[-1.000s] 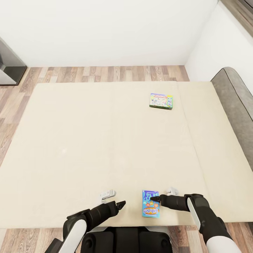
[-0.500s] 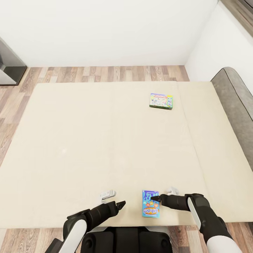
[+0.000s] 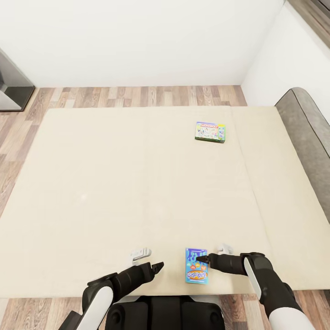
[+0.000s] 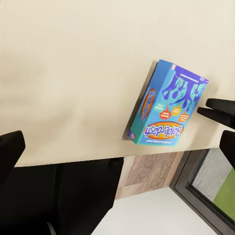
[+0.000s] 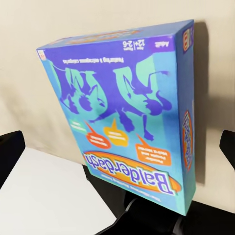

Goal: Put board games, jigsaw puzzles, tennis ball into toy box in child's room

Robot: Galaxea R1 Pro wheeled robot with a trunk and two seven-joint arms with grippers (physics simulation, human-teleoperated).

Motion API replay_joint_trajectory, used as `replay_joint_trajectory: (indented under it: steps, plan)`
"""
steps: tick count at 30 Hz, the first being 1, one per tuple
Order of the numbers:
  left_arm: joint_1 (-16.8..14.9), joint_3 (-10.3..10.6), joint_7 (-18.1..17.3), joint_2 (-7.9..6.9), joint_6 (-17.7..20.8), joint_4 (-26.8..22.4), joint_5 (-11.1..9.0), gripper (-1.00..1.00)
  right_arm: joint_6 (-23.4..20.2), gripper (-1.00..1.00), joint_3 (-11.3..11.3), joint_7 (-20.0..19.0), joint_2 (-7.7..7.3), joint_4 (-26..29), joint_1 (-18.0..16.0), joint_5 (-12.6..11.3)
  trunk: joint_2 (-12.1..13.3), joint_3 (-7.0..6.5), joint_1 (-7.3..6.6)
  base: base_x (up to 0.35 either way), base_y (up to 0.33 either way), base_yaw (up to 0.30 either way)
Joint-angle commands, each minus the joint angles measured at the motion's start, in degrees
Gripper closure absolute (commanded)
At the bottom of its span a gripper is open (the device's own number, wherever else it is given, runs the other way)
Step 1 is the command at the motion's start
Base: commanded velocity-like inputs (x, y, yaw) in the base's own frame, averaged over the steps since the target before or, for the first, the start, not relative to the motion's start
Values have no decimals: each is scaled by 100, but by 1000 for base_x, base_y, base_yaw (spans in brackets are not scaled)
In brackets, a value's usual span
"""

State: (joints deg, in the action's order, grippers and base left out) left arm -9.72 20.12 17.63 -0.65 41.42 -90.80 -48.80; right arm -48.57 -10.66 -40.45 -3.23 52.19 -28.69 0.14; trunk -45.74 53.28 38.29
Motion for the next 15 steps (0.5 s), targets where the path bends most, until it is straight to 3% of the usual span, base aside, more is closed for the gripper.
replay_joint_trajectory:
  steps: [1, 15]
  plan:
    - [-3, 9, 52, -5, 6, -7, -60, -100, -37, -100, -11, 5, 3, 4, -1, 3, -4, 3, 1, 0, 0, 0]
    - [-3, 9, 19, -5, 7, -7, -54, -100, 111, -100, -6, 245, 14, -7, 3, 3, -4, 3, 1, 0, 0, 0]
